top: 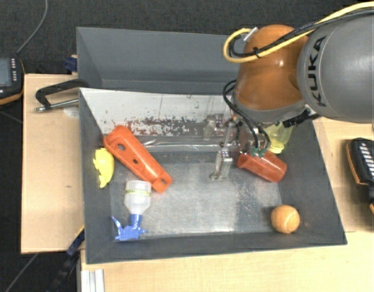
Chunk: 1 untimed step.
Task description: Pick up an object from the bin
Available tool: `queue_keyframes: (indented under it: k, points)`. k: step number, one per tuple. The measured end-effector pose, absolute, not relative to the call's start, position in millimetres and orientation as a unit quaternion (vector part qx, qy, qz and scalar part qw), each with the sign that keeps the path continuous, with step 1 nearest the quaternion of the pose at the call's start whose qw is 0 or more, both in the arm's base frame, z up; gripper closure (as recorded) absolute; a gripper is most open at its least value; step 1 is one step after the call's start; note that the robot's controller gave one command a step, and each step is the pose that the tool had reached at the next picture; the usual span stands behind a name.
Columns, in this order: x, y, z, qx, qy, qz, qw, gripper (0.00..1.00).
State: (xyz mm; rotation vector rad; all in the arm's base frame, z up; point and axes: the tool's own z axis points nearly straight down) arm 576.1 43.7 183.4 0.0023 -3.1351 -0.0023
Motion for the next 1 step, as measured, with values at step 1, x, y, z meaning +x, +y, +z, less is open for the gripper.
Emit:
queue_keyframes:
  k: [1]
  points:
    - [577.7, 43.6, 188.5, 0.000, -1.000, -0.001, -0.001, 0.00]
